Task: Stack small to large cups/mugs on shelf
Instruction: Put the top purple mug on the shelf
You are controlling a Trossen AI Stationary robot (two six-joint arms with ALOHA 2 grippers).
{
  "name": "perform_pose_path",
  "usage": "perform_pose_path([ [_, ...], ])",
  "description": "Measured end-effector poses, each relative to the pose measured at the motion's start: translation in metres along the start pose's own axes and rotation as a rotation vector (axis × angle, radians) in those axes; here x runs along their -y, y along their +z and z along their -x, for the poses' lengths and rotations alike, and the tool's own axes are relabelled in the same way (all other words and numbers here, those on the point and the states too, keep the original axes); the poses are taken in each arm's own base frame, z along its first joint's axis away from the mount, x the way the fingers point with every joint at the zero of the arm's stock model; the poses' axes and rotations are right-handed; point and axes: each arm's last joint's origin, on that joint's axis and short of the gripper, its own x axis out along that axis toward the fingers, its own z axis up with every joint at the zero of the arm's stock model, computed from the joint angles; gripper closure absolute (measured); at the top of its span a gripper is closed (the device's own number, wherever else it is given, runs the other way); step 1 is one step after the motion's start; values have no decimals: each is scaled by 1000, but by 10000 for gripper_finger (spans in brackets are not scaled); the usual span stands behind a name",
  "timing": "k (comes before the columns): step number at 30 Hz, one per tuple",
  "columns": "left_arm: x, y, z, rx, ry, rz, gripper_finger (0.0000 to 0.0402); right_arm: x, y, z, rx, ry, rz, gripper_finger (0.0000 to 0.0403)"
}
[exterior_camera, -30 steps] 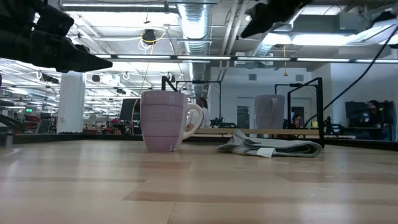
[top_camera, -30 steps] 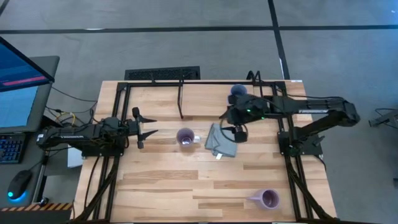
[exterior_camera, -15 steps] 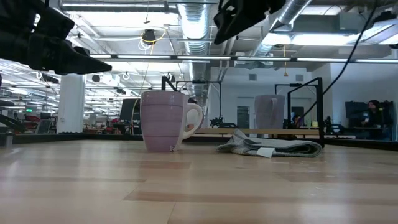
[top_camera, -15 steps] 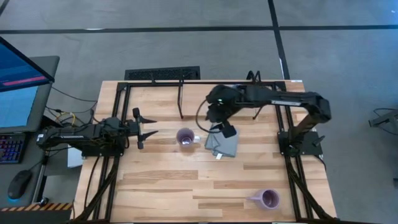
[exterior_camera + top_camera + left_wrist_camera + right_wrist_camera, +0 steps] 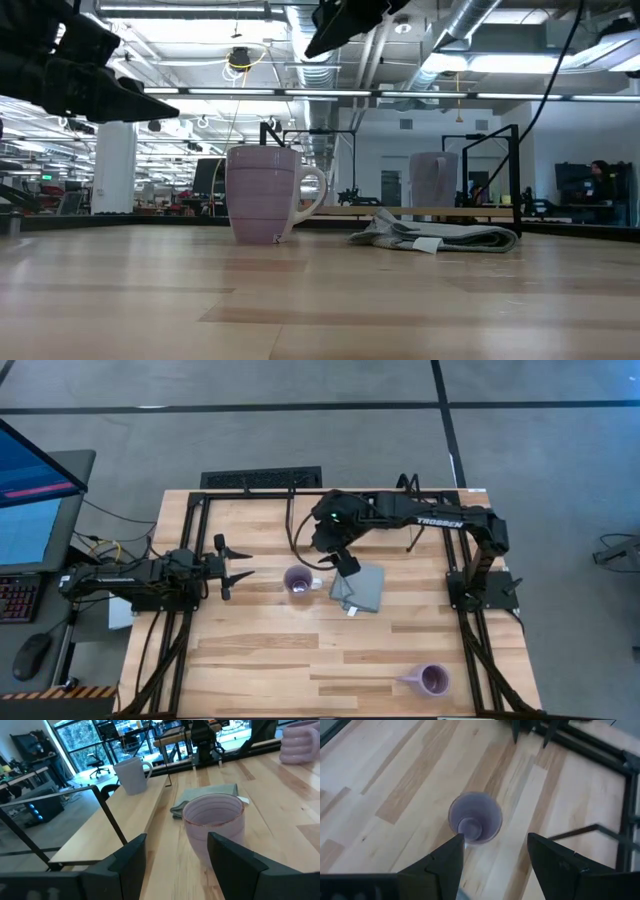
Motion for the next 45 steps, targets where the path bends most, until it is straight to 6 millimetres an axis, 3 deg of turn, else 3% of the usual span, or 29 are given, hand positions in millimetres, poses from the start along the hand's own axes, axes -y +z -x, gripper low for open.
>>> perform_pose_path([
  [10, 1, -3, 0, -29, -7, 10, 203, 0, 3, 5, 24, -17, 2, 163],
  [16, 1, -3, 0, -35, -8, 11, 203, 0, 10, -8, 73, -35, -11, 163],
  [26, 1, -4, 0, -43, -10, 10, 203, -3, 11, -26, 21, -55, 164, 163],
  [33, 1, -5, 0, -50, -10, 9, 203, -3, 14, -51, 37, -51, 220, 163],
  [45, 1, -5, 0, -57, -13, 9, 203, 0, -1, -91, -30, -2, 252, 163],
])
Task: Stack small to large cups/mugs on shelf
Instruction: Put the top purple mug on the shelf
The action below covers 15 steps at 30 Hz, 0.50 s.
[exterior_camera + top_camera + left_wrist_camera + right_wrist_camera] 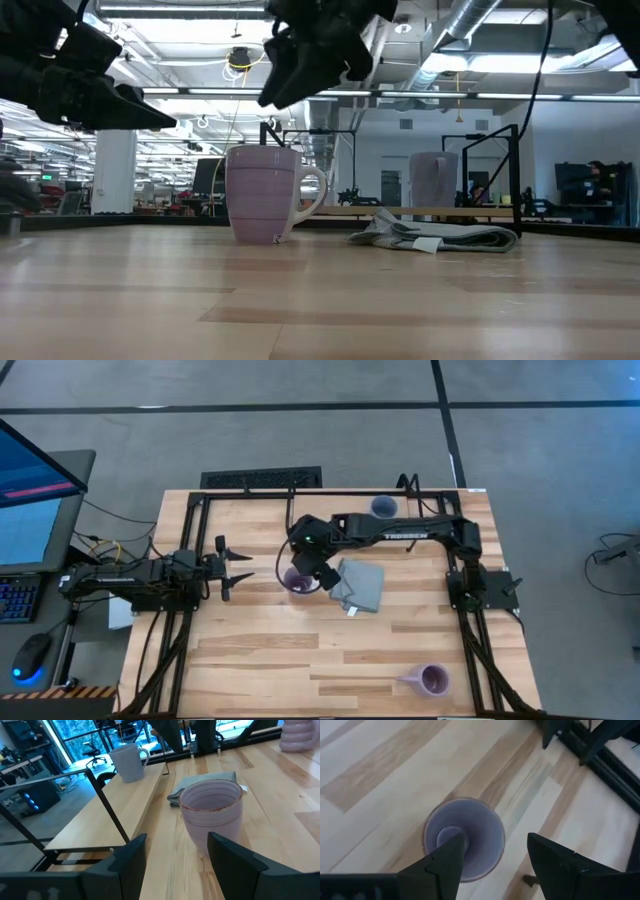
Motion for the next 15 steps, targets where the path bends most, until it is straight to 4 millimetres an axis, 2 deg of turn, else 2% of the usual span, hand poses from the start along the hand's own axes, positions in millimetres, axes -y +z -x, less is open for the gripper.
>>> perform_pose_path([
  [7, 0, -1, 0, -6, -1, -1, 203, 5, -4, -19, 12, -15, -2, 163],
  [12, 0, -1, 0, -11, -3, -1, 203, 2, -14, -41, -26, 24, -15, 163],
  [15, 0, -1, 0, -12, -3, -2, 203, 2, -14, -42, -21, 20, -13, 163],
])
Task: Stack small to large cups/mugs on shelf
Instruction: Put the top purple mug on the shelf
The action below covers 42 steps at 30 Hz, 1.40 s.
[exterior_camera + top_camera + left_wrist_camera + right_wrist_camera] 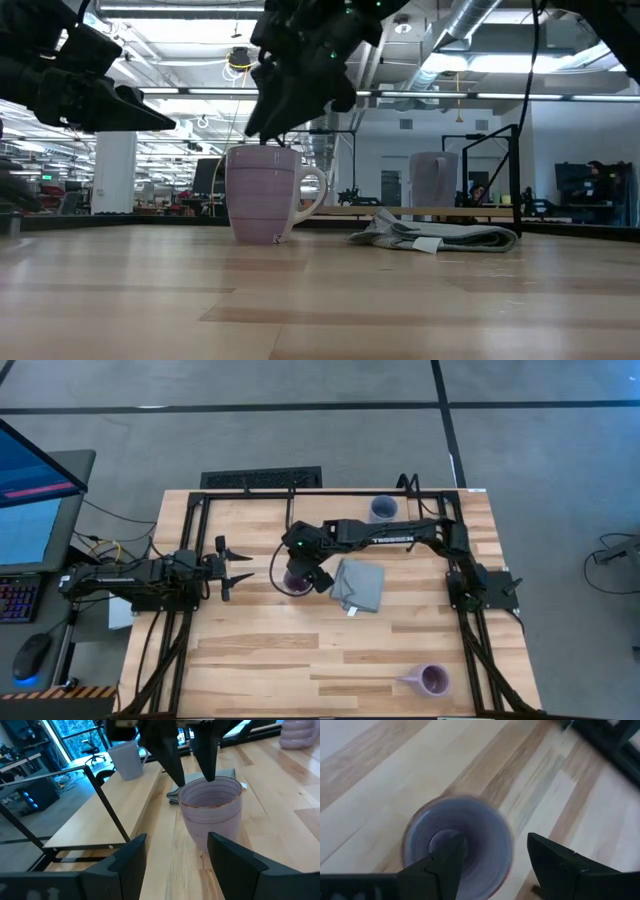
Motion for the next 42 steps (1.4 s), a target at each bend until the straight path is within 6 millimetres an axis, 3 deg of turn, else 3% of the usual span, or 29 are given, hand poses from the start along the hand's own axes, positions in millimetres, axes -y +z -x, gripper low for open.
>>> perform_pose_path([
  [42, 0, -1, 0, -8, -2, -1, 203, 10, 1, -3, 62, -69, -83, 164],
])
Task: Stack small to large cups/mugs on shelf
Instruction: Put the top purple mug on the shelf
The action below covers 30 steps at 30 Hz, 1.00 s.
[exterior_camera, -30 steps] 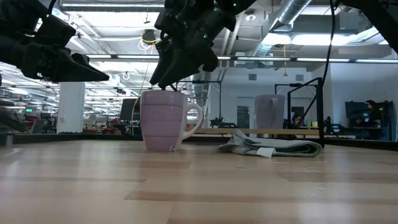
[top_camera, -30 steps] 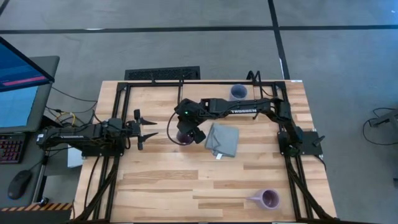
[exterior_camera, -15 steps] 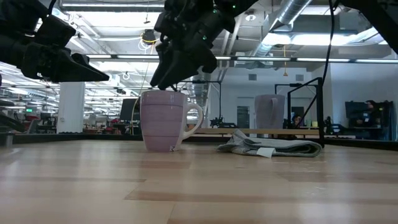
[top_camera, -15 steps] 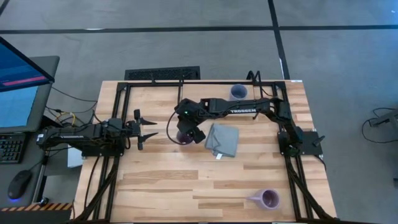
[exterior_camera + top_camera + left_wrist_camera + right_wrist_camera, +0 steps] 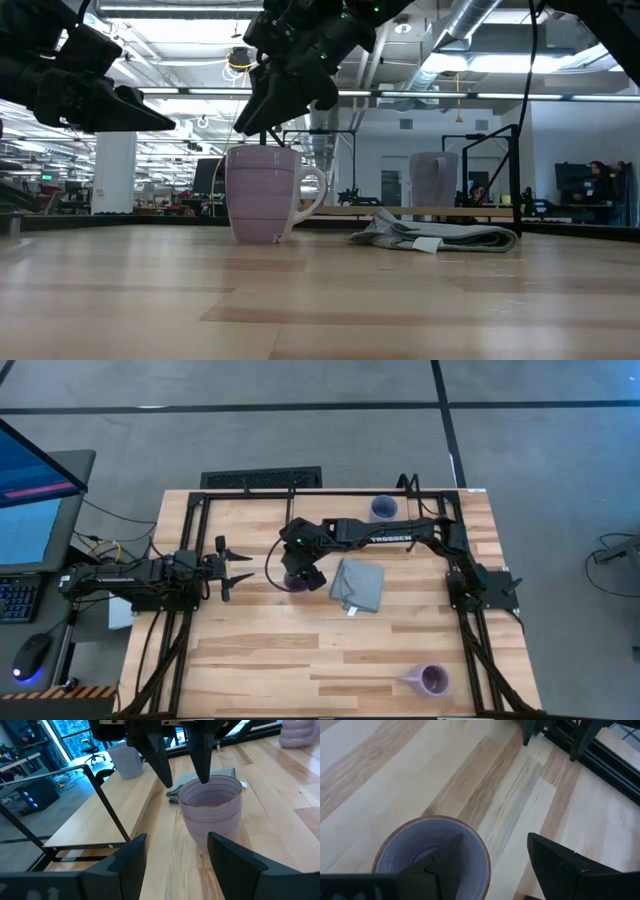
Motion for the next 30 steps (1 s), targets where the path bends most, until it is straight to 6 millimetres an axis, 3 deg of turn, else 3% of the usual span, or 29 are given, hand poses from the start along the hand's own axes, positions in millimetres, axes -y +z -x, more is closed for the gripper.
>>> perform_pose_path([
  [11, 0, -1, 0, -10, -2, -2, 203, 1, -1, 0, -7, 1, -3, 164],
  [19, 0, -1, 0, -11, -2, -2, 203, 2, -18, -7, -16, -12, -57, 164],
  [30, 0, -1, 0, -12, -2, -2, 203, 0, -17, -7, -18, 1, -65, 164],
])
